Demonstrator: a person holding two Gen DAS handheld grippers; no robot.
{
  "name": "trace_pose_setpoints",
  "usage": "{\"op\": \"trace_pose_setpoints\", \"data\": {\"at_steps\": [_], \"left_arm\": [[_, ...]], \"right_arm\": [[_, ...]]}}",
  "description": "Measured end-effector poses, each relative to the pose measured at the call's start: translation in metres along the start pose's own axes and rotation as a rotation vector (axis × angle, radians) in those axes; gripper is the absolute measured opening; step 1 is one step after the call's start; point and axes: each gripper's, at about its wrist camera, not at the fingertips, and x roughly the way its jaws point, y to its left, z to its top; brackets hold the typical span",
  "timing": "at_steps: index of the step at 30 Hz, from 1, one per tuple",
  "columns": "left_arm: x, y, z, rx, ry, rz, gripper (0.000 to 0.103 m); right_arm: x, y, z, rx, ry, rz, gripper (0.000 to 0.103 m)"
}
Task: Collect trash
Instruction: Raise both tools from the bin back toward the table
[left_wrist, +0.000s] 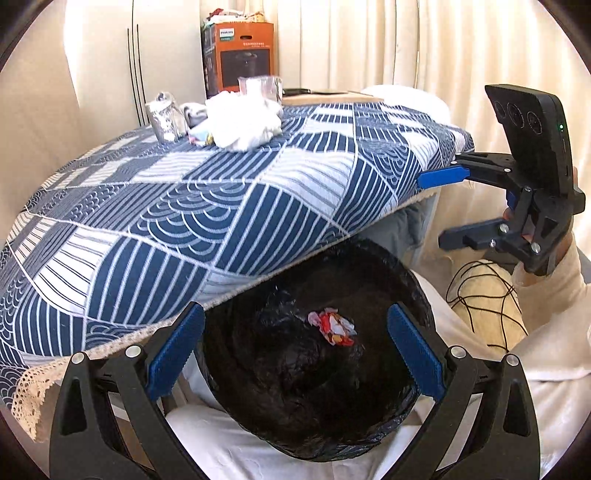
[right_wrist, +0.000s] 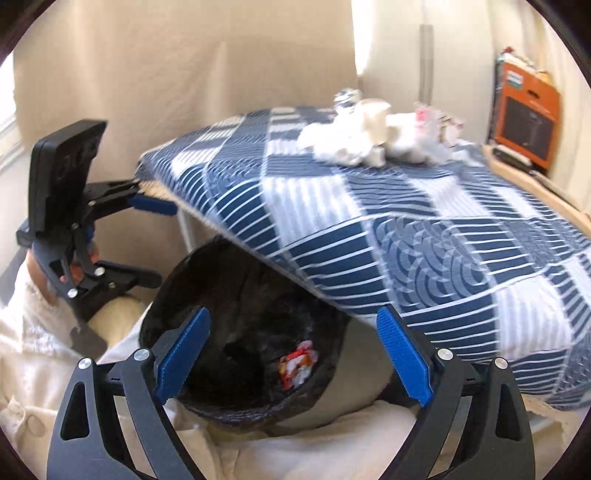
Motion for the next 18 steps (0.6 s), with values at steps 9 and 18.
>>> {"op": "trace_pose_setpoints", "data": {"at_steps": [9, 18], "left_arm": [[-0.015, 0.013, 0.020, 0.013, -0.094, 0.004, 0.097], [-0.017, 0.045, 0.043, 0.020, -0.148, 0.070, 0.097]], "right_arm": [[-0.031, -0.026, 0.027, 0.095, -0.088, -0.134, 0.090], [-0.024, -0.040, 0.049, 0.240, -0.103, -0.206, 0.094]]}}
